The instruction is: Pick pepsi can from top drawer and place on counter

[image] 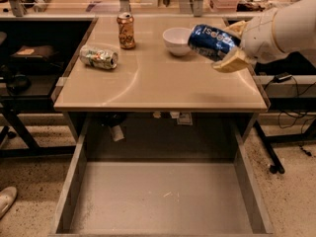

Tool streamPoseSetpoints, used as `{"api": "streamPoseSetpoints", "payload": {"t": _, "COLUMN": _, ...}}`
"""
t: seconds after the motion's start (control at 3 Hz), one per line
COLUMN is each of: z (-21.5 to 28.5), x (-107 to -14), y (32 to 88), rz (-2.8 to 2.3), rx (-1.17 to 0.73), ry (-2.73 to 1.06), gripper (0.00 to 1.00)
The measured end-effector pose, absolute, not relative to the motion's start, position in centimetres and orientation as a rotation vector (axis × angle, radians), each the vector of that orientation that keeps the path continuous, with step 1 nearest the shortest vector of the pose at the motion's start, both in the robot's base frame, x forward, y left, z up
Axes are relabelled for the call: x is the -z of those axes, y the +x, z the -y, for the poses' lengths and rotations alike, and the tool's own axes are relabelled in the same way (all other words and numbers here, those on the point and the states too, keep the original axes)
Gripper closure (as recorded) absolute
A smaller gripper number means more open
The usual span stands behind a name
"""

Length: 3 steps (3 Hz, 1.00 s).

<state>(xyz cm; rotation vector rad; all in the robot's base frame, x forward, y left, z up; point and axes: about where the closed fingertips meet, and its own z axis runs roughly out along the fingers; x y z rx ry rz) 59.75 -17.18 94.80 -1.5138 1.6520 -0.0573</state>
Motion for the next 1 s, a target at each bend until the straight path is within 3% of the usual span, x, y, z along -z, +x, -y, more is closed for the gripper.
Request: {"api": "streamPoseSetpoints", "payload": {"t": 1.0, "z": 15.9, "x": -89.9, "y": 67.0, "rz": -1.574, "rx": -0.1, "ry": -1.68, "gripper": 1.0}}
